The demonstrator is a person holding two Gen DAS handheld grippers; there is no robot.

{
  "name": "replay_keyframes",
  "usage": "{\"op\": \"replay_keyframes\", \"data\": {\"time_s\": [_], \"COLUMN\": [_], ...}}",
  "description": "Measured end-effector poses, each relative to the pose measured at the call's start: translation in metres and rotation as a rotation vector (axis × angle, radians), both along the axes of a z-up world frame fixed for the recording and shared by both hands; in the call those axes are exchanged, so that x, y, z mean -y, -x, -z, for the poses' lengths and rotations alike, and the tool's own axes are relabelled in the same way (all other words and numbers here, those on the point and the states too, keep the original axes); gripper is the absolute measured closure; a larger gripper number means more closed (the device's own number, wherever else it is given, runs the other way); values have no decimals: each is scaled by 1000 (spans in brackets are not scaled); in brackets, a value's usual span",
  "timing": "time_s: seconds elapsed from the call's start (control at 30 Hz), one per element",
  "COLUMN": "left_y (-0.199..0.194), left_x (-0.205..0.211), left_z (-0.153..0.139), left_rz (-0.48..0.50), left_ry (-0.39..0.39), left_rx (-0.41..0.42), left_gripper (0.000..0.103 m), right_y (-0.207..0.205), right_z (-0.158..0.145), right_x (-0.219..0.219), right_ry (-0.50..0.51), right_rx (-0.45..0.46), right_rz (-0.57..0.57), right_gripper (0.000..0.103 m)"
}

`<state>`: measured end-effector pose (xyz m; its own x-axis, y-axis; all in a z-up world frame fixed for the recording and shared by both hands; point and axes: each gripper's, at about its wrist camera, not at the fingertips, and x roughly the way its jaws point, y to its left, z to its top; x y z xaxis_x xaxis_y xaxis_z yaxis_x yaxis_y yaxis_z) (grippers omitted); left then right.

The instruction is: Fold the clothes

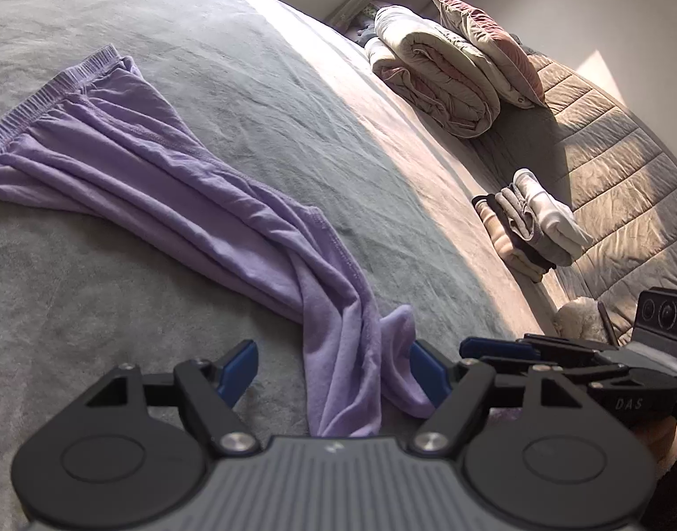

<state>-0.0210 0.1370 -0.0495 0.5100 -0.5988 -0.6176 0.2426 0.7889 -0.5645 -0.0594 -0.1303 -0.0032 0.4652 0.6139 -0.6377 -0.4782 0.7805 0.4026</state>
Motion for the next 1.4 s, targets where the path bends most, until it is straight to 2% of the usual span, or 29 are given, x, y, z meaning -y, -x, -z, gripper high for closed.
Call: {"op": "replay_keyframes", "data": {"time_s": [0.07,0.17,0.23,0.27,0.3,0.33,0.37,0.4,0.47,0.63,0.73,0.77,0.87,0.9,0.93,0.97,1.0,1.1,1.17,1.2,1.27,1.3,1.37,1.4], "left_y": [1,4,5,4,3,2,0,-2,-4,-7,-10,-11,-11,-10,-10,-10,-9,-8,-7,-7,-6,-6,-5,-4], "left_x": [6,19,27,29,30,31,30,28,26,20,13,10,7,6,5,3,2,1,2,4,5,5,5,5], "left_z": [3,3,2,1,1,1,2,3,4,8,9,9,5,3,2,2,1,-4,-6,-7,-6,-5,-3,-1], "left_rz": [12,35,44,43,42,42,45,50,67,100,97,97,111,111,107,105,102,98,101,104,113,118,128,130], "left_ry": [-29,-113,-166,-190,-206,-217,-209,-191,-173,-141,-100,-87,-79,-76,-72,-66,-62,-54,-59,-67,-80,-85,-95,-99], "left_rx": [-3,25,41,42,41,38,27,10,-4,-24,-53,-60,-49,-43,-39,-37,-34,-19,-8,-7,-11,-15,-21,-24], "left_gripper": [27,28,41,55,67,73,86,92,93,93,93,93,94,94,95,95,95,95,95,95,95,95,95,95], "right_y": [-2,-6,-4,-2,-2,-6,-9,-17,-32,-75,-94,-96,-93,-91,-86,-79,-71,-58,-51,-47,-44,-46,-52,-58], "right_z": [9,31,39,42,43,41,38,35,28,5,-11,-14,-11,-9,-7,-4,-1,15,26,32,36,35,32,30], "right_x": [-2,-19,-33,-40,-45,-46,-45,-44,-42,-30,-20,-18,-21,-23,-25,-29,-33,-45,-56,-62,-71,-74,-77,-77], "right_ry": [83,211,306,354,405,433,457,478,536,687,611,557,404,363,344,332,320,360,433,477,543,558,605,660], "right_rx": [8,14,69,111,146,157,165,172,204,340,314,282,146,101,82,67,53,4,4,13,90,104,125,159], "right_rz": [9,-24,-55,-72,-89,-85,-77,-53,6,189,220,196,74,34,3,-33,-70,-134,-165,-182,-231,-237,-206,-187], "right_gripper": [54,54,56,70,88,94,97,98,103,103,103,100,80,65,57,52,51,51,52,62,77,90,92,93]}}
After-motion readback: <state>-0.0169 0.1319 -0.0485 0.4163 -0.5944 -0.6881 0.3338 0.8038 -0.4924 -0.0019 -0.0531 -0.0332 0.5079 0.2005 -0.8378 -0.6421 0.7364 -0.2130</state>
